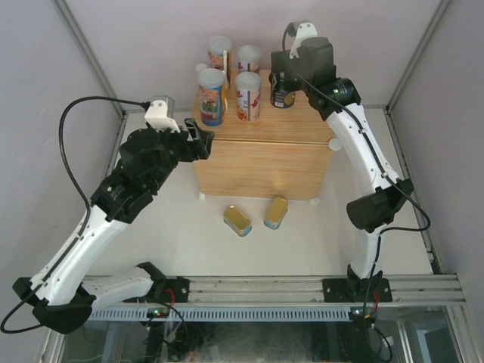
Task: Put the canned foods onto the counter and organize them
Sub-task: Place the canned food on the counter.
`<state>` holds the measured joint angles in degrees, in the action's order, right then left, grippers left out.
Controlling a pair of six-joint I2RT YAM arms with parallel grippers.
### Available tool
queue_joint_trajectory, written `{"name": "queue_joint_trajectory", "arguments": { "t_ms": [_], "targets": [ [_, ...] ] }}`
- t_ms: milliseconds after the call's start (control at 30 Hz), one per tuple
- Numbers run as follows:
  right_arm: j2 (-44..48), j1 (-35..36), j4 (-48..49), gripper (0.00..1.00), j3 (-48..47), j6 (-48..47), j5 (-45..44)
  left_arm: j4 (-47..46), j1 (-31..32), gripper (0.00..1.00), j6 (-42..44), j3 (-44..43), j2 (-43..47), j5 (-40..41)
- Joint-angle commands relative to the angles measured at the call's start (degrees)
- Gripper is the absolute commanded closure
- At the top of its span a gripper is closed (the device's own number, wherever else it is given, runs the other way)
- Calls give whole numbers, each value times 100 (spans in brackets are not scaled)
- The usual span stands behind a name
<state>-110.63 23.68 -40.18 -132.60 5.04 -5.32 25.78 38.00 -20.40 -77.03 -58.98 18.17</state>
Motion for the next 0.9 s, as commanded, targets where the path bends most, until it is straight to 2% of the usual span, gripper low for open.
{"name": "queue_joint_trajectory", "arguments": {
  "t_ms": [0, 100, 567, 867],
  "targets": [
    [123, -42, 485, 58, -123, -4, -51, -226, -55, 23, -8, -123, 8, -160],
    [192, -29, 500, 50, -62, 23, -39, -243, -55, 23, -29, -83, 51, -174],
    [322, 36, 459, 24, 13, 94, -122, -308, -58, 22, -65, 105, 206, -200],
    [355, 25, 382, 16, -20, 199, -139, -337, -64, 22, -67, 68, 206, -279]
  ]
}}
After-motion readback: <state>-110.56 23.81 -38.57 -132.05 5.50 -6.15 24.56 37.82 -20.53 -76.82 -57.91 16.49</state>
